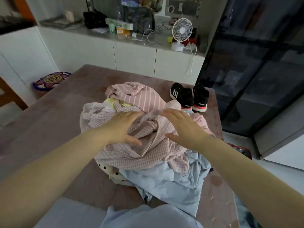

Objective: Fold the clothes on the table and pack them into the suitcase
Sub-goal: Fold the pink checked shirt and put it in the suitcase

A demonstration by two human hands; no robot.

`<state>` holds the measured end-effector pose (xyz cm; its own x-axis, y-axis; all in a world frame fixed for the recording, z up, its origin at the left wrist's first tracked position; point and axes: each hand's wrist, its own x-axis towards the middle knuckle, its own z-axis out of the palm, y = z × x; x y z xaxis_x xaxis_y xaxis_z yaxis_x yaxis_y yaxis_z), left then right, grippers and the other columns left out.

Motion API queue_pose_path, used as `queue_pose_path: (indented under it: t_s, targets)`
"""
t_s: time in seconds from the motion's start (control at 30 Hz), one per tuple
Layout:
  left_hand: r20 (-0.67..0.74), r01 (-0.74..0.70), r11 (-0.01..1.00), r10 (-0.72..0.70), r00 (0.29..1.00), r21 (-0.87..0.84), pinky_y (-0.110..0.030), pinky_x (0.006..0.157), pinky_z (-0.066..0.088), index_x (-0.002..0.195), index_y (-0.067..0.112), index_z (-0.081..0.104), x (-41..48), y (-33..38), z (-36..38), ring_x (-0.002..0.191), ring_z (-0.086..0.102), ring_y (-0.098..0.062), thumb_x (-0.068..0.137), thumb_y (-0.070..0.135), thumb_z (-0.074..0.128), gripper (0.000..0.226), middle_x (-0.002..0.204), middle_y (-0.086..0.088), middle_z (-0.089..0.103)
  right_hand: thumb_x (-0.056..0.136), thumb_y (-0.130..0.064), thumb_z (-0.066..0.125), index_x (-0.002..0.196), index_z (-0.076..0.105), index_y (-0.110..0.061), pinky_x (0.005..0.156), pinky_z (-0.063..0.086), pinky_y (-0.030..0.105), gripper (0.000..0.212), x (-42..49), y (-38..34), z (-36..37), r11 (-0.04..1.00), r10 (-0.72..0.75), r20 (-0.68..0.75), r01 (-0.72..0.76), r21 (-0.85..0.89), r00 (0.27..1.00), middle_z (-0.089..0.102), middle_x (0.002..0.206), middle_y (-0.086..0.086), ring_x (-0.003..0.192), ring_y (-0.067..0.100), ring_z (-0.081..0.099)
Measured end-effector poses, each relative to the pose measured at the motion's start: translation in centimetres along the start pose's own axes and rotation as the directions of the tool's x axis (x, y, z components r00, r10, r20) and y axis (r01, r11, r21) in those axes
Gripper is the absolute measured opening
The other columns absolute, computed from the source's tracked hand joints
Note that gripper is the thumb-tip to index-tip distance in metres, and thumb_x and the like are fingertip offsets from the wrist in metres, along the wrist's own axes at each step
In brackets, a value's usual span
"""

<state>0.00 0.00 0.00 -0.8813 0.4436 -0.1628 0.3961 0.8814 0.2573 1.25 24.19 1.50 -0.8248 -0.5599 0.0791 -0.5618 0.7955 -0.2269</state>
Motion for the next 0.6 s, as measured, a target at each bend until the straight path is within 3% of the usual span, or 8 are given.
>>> queue_pose_path:
  t_s: [0.07,0.13,0.2,0.27,0.37,0.43,0.5,0.6]
  targets:
    - [0.115,0.020,0.999,-0.025,0.993,0.042,-0.034,0.115,0.003,0.148,0.027,0.001,-0.3,-0.5,0.0,0.142,0.011,-0.016,0.046,0.081,0.049,0.124,0.156,0.004,0.011,0.087,-0.031,0.062,0.149,0.013,-0.023,0.115,0.007,0.033,0.080,2.1,0.0,0.6,0.996,0.030,0.073,-0.024,-0.091,0.997,0.008,0.157,-0.003,0.143,0.020,0.008]
    - [0.165,0.024,0.997,-0.036,0.986,0.075,-0.036,0.115,-0.002,0.148,0.030,-0.002,-0.5,-1.4,0.4,0.143,0.009,-0.015,0.045,0.081,0.050,0.126,0.156,0.006,0.010,0.087,-0.034,0.061,0.147,0.020,-0.026,0.116,0.000,0.038,0.073,3.8,0.4,0.8,0.983,0.057,0.155,-0.029,-0.181,0.986,0.001,0.158,-0.004,0.145,0.021,0.000]
    - [0.199,0.012,0.996,-0.030,0.979,0.089,-0.038,0.114,-0.007,0.147,0.032,-0.003,-0.3,-2.4,0.4,0.143,0.007,-0.014,0.052,0.077,0.058,0.122,0.156,0.007,0.008,0.090,-0.032,0.056,0.133,0.045,-0.027,0.117,-0.004,0.042,0.045,4.6,1.5,1.0,0.969,0.024,0.205,0.028,-0.245,0.978,0.013,0.157,-0.006,0.145,0.019,-0.001]
    - [0.220,-0.006,0.992,-0.023,0.975,0.129,-0.039,0.113,-0.012,0.147,0.033,-0.002,-0.2,-3.4,0.3,0.143,0.007,-0.013,0.055,0.073,0.064,0.120,0.156,0.006,0.010,0.093,-0.026,0.051,0.116,0.056,-0.025,0.116,-0.005,0.039,0.023,4.6,2.5,0.4,0.981,0.009,0.225,0.035,-0.189,0.974,0.044,0.141,-0.006,0.143,0.016,0.015]
    - [0.204,-0.019,0.984,-0.018,0.979,0.180,-0.039,0.112,-0.013,0.146,0.034,0.010,0.1,-4.8,0.1,0.140,0.021,-0.014,0.062,0.066,0.068,0.107,0.149,0.007,0.030,0.094,-0.027,0.049,0.100,0.051,-0.021,0.101,0.036,0.037,0.009,2.9,3.6,-1.6,0.987,0.132,0.167,-0.145,0.066,0.977,0.057,0.093,-0.005,0.105,0.023,0.055]
    - [0.125,-0.020,0.986,-0.001,0.992,0.163,-0.039,0.114,-0.006,0.137,0.033,0.034,0.5,-5.8,-0.1,0.125,0.041,-0.011,0.071,0.057,0.067,0.077,0.127,0.011,0.052,0.093,-0.027,0.052,0.101,0.051,-0.016,0.076,0.045,0.032,0.014,1.3,4.9,-3.2,0.965,0.205,0.111,-0.220,0.141,0.972,0.060,0.093,0.000,0.088,0.022,0.058]
    - [0.025,-0.032,0.988,0.029,0.999,0.152,-0.042,0.116,0.004,0.103,0.027,0.054,1.0,-6.5,-0.4,0.099,0.053,-0.010,0.081,0.048,0.061,0.032,0.092,0.014,0.059,0.092,-0.025,0.054,0.097,0.051,-0.020,0.071,0.044,0.023,0.008,-0.5,5.9,-4.9,0.952,0.217,0.056,-0.224,0.207,0.975,0.062,0.093,-0.002,0.084,0.015,0.059]
    - [-0.043,-0.101,0.989,0.106,0.993,0.106,-0.034,0.098,0.035,0.073,0.027,0.050,1.7,-7.0,-1.5,0.077,0.054,-0.013,0.082,0.037,0.063,0.019,0.070,0.010,0.052,0.089,-0.023,0.058,0.081,0.054,-0.031,0.064,0.039,0.007,0.012,-3.1,6.7,-6.9,0.909,0.259,0.053,-0.262,0.323,0.964,0.061,0.077,-0.015,0.071,-0.005,0.055]
